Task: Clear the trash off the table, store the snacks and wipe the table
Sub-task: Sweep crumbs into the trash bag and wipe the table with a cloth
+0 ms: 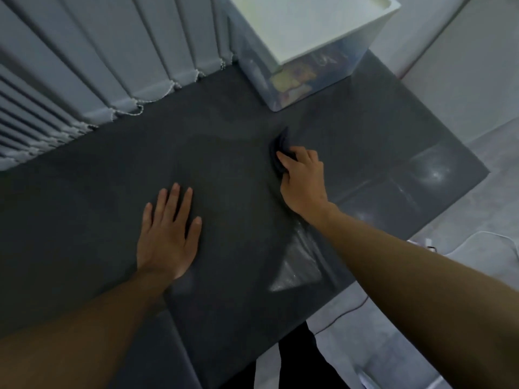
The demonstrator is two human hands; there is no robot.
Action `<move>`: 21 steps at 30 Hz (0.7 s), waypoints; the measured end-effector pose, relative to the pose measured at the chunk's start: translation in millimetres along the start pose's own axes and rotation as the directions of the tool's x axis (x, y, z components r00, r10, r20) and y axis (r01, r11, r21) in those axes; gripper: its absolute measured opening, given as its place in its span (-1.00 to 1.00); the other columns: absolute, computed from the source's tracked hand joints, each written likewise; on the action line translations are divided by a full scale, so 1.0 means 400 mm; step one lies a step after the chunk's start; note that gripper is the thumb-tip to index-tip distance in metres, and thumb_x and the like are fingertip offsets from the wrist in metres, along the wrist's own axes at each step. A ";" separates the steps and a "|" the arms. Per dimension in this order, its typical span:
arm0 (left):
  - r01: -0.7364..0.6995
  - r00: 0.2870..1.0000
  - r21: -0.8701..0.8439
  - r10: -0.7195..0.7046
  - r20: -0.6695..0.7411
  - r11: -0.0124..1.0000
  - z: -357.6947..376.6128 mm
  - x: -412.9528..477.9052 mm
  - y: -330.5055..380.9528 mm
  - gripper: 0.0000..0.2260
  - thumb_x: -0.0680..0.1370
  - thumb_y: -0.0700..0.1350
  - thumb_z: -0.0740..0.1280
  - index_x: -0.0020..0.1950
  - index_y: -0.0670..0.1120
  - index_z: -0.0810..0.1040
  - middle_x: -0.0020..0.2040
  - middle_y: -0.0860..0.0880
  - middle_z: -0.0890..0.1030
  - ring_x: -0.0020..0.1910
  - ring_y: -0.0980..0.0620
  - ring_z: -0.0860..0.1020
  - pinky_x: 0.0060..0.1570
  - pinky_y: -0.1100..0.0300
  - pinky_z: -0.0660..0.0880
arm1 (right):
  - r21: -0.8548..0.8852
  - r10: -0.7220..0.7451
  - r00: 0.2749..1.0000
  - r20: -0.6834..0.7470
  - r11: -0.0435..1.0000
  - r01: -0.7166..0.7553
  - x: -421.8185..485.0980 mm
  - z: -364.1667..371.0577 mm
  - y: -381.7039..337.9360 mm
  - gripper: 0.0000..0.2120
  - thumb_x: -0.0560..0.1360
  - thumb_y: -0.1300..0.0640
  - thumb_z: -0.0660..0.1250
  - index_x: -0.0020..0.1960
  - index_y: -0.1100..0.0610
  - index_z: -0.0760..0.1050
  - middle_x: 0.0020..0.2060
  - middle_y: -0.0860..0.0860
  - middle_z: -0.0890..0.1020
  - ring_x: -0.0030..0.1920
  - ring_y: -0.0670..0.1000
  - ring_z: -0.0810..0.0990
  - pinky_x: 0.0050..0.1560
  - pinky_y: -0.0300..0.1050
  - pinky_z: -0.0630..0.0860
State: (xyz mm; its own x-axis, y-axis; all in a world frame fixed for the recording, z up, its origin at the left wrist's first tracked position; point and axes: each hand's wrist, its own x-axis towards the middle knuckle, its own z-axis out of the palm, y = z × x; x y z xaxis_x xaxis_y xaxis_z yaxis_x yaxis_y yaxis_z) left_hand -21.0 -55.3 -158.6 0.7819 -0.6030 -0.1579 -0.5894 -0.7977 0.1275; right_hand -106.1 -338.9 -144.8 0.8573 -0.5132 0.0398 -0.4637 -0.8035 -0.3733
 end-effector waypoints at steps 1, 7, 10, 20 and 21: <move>0.010 1.000 -0.011 -0.010 -0.005 1.000 -0.002 -0.012 -0.018 -0.42 0.65 0.19 -0.13 0.65 0.02 -0.01 0.65 -0.02 -0.02 0.63 -0.03 -0.08 0.58 -0.03 -0.13 | 0.002 -0.011 1.000 -0.001 1.000 0.011 -0.011 0.014 -0.030 -0.56 0.52 0.26 0.23 0.39 0.12 0.48 0.31 0.11 0.48 0.24 0.20 0.38 0.12 0.08 0.36; 0.002 1.000 -0.043 -0.002 -0.013 0.999 0.008 -0.038 -0.062 -0.43 0.66 0.13 -0.17 0.65 -0.03 0.02 0.65 -0.03 0.01 0.63 -0.03 -0.05 0.58 -0.01 -0.12 | 0.080 -0.194 0.980 0.049 0.978 0.190 -0.088 0.068 -0.184 -0.58 0.46 0.23 0.21 0.28 0.07 0.58 0.21 0.03 0.54 0.19 0.18 0.43 0.04 0.15 0.43; 0.003 1.000 -0.019 -0.003 -0.014 1.000 0.011 -0.034 -0.055 -0.45 0.67 0.09 -0.17 0.65 -0.05 0.03 0.65 -0.05 0.05 0.62 -0.06 -0.02 0.57 -0.07 -0.05 | 0.101 -0.388 0.915 0.110 0.920 0.378 -0.148 0.075 -0.194 -0.56 0.46 0.18 0.12 0.25 0.05 0.60 0.18 0.01 0.57 0.16 0.15 0.47 0.01 0.06 0.39; -0.097 0.995 -0.037 0.098 0.019 0.995 0.003 0.034 0.093 -0.40 0.64 0.20 -0.16 0.65 0.02 -0.04 0.66 -0.02 -0.05 0.63 -0.08 -0.11 0.58 -0.09 -0.13 | -0.068 -0.001 0.988 -0.152 0.998 -0.010 -0.209 -0.053 0.134 -0.60 0.48 0.23 0.25 0.27 -0.01 0.59 0.21 0.07 0.55 0.18 0.20 0.44 0.06 0.06 0.38; -0.116 0.993 -0.034 0.117 0.021 0.993 0.006 0.048 0.122 -0.41 0.65 0.20 -0.15 0.65 0.02 -0.05 0.66 -0.02 -0.05 0.63 -0.08 -0.11 0.58 -0.10 -0.14 | -0.028 0.147 0.969 -0.196 0.987 -0.156 -0.212 -0.063 0.152 -0.59 0.48 0.25 0.25 0.28 0.01 0.58 0.23 0.07 0.54 0.20 0.19 0.42 0.09 0.08 0.38</move>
State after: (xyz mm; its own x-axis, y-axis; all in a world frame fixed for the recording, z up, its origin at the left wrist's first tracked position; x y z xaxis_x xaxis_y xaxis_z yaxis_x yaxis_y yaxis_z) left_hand -35.4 -105.8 -157.6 0.7031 -0.6923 -0.1624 -0.6691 -0.7214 0.1785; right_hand -212.7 -351.8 -147.7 0.7191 -0.6749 0.1655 -0.5974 -0.7220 -0.3490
